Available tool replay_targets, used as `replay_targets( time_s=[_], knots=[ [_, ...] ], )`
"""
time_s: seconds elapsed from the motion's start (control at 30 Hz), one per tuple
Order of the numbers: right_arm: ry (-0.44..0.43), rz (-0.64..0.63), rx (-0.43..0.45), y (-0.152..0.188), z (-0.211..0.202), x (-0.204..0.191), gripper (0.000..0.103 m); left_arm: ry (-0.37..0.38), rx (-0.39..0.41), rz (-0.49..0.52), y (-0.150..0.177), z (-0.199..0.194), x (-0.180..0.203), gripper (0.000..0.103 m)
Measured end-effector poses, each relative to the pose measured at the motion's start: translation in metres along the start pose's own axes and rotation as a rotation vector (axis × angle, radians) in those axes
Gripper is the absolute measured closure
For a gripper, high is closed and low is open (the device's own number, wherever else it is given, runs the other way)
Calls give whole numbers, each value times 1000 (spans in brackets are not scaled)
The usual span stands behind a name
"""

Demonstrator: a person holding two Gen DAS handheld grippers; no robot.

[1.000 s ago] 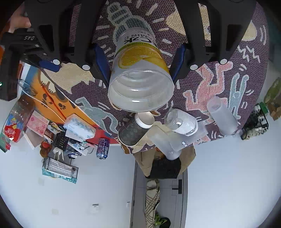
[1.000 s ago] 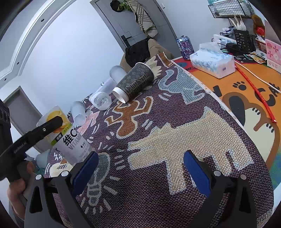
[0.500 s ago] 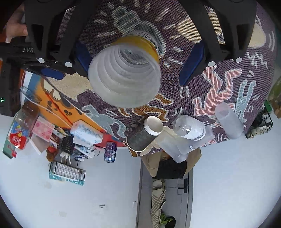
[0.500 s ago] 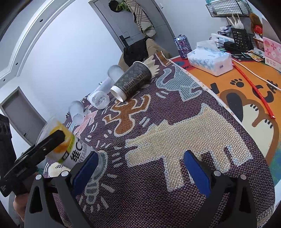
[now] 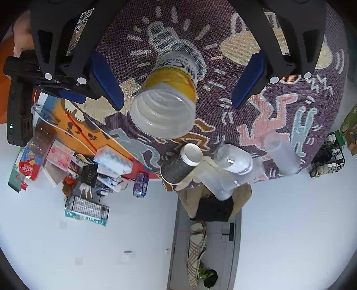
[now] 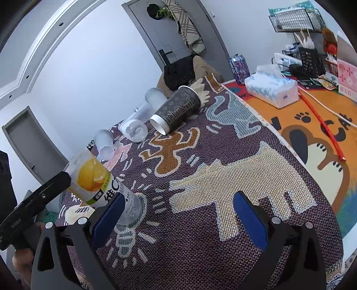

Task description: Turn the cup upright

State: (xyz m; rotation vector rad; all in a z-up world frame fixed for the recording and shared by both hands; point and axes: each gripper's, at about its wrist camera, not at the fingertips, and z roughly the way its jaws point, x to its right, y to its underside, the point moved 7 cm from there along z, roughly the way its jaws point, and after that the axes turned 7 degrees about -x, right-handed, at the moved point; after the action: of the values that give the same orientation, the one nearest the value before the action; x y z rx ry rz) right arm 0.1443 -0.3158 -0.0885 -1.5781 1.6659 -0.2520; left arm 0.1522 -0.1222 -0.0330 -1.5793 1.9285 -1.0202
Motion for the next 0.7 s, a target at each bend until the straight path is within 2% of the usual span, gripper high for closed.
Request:
replay_targets(
  time_s=[0.7],
  knots=[
    [19, -123, 67, 8, -33, -47, 8, -88, 95, -86, 23, -62, -44, 6]
  ],
)
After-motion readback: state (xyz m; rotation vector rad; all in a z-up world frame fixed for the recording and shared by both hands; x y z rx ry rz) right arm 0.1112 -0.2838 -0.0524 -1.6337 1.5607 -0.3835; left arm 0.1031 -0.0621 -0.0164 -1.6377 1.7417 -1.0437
